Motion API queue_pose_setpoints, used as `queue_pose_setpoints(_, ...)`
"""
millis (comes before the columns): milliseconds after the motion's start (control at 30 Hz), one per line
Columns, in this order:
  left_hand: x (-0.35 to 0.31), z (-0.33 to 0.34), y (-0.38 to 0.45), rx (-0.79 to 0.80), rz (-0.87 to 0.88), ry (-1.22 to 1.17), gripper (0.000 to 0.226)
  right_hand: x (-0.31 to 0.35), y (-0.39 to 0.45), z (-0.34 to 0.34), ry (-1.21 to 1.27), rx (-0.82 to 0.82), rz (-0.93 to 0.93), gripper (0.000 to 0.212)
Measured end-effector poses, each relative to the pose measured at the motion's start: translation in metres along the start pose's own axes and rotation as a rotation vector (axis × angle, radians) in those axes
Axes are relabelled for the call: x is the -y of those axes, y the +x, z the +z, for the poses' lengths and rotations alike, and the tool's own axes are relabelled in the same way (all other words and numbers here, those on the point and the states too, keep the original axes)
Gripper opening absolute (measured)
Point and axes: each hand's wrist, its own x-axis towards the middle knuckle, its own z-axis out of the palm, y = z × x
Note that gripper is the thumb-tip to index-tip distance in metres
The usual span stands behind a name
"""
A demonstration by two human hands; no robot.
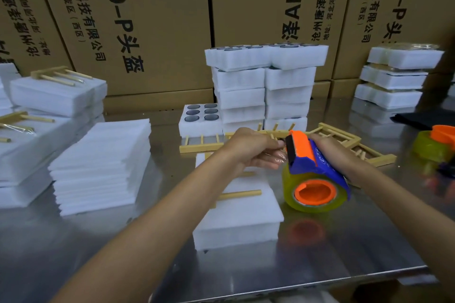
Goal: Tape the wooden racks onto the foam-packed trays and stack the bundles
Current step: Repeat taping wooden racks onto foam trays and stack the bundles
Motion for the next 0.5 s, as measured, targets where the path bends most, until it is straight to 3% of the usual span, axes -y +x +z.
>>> queue_pose_setpoints(200, -0.004, -0.024, -0.004, -0.143, 0.067, 0.033, 0.013, 0.005, 0.001, -0.007, -0.131, 0.047, -0.039, 0.048)
queue_pose_setpoints(300, -0.011, -0.074, -0.013, -0.298, 0.108, -0.028, 0.014, 0.012, 0.002, -0.021, -0.342, 0.074, -0.124, 0.046)
queue_pose_setpoints(400, -0.005, -0.142, -0.036, -0.42, 0.115, -0.161, 0.014, 0.021, 0.002, -0.04, -0.612, 0.077, -0.208, 0.031)
queue_pose_setpoints(500, 0.016, -0.187, -0.059, -0.478, 0.055, -0.217, 0.013, 0.029, 0.006, -0.048, -0.76, 0.104, -0.121, 0.044)
